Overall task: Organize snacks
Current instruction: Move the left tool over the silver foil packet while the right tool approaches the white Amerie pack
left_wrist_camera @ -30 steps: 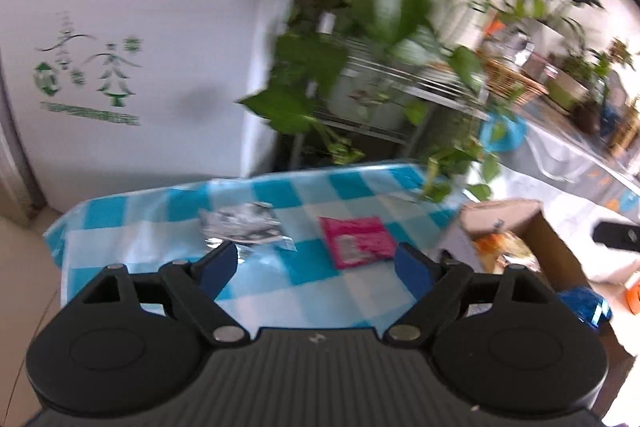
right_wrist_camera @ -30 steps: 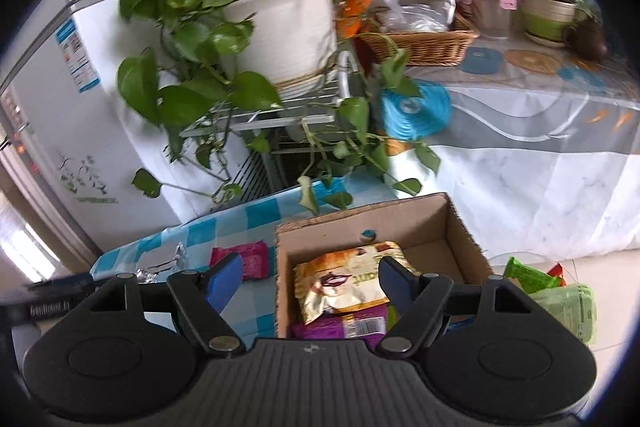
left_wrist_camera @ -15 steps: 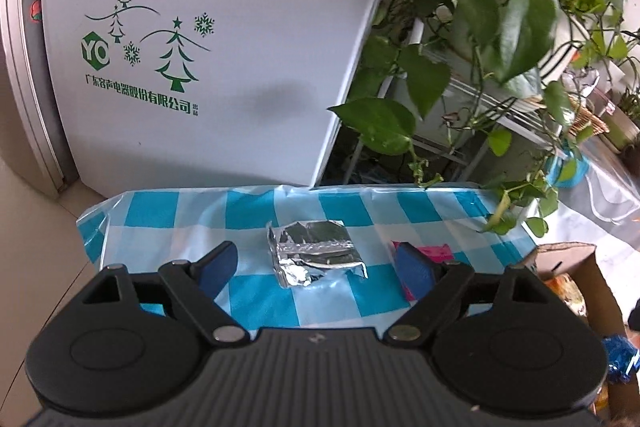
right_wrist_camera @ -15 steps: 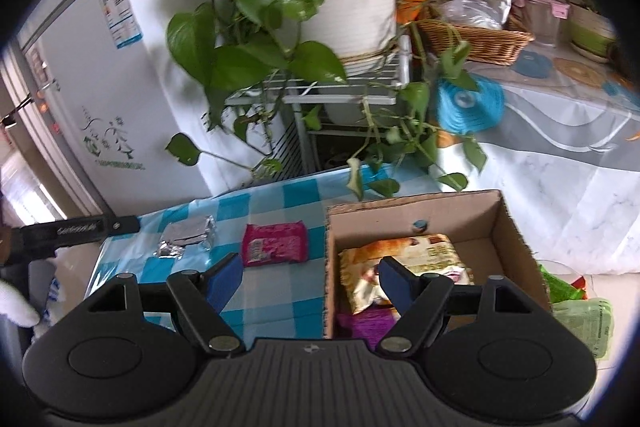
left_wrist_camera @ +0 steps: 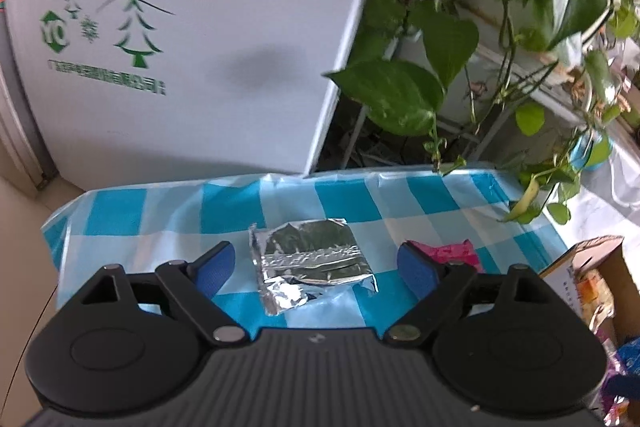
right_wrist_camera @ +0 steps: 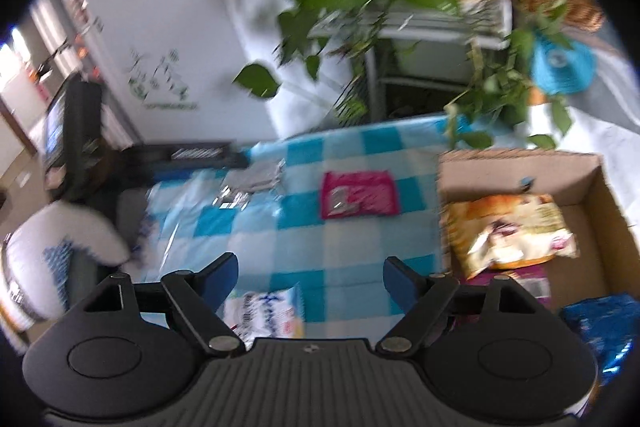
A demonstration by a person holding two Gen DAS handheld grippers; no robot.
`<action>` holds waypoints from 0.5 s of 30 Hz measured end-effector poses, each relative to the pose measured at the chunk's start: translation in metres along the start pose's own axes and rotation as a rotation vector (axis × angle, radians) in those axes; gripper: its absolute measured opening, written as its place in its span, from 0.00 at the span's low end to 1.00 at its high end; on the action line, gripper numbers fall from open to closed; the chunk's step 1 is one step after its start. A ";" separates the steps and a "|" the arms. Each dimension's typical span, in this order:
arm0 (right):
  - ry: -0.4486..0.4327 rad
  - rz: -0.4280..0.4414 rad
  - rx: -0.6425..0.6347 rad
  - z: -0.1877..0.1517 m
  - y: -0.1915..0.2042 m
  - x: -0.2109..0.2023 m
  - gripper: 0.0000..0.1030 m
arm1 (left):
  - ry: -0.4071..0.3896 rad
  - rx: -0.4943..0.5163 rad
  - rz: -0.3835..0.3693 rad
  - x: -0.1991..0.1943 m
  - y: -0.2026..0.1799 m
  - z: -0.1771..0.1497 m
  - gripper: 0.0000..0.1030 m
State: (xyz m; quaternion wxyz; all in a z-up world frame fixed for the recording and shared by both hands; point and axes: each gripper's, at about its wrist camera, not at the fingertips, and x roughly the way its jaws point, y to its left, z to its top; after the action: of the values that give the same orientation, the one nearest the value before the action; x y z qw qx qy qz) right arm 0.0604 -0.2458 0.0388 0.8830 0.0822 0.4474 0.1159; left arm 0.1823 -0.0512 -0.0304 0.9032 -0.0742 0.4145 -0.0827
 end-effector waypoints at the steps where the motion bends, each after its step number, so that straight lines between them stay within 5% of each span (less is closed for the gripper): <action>1: 0.017 0.007 -0.001 -0.001 0.003 0.004 0.83 | 0.006 0.000 0.006 0.005 -0.001 0.000 0.86; 15: 0.199 -0.006 -0.096 -0.027 0.039 0.053 0.88 | 0.088 0.013 0.046 0.055 -0.004 -0.001 0.90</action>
State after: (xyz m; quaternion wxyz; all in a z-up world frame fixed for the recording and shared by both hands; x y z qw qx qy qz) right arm 0.0638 -0.1925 -0.0081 0.8375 0.0267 0.5269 0.1420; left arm 0.2160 -0.0670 -0.0708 0.8862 -0.0551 0.4549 -0.0676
